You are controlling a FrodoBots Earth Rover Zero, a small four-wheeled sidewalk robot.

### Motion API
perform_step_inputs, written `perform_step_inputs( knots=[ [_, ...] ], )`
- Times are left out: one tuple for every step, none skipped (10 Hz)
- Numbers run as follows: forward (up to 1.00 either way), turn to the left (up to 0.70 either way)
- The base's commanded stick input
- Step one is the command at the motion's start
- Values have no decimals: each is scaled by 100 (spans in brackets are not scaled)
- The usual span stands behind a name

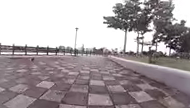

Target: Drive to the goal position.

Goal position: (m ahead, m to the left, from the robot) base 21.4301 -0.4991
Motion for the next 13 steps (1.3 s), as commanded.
perform_step_inputs(
  knots=[
    [100, 0],
    [100, 0],
    [100, 0],
    [100, 0],
    [100, 0],
    [100, 0],
    [100, 0],
    [100, 0],
    [100, 0],
    [100, 0],
    [100, 0],
    [100, 0],
    [100, 0]
  ],
)
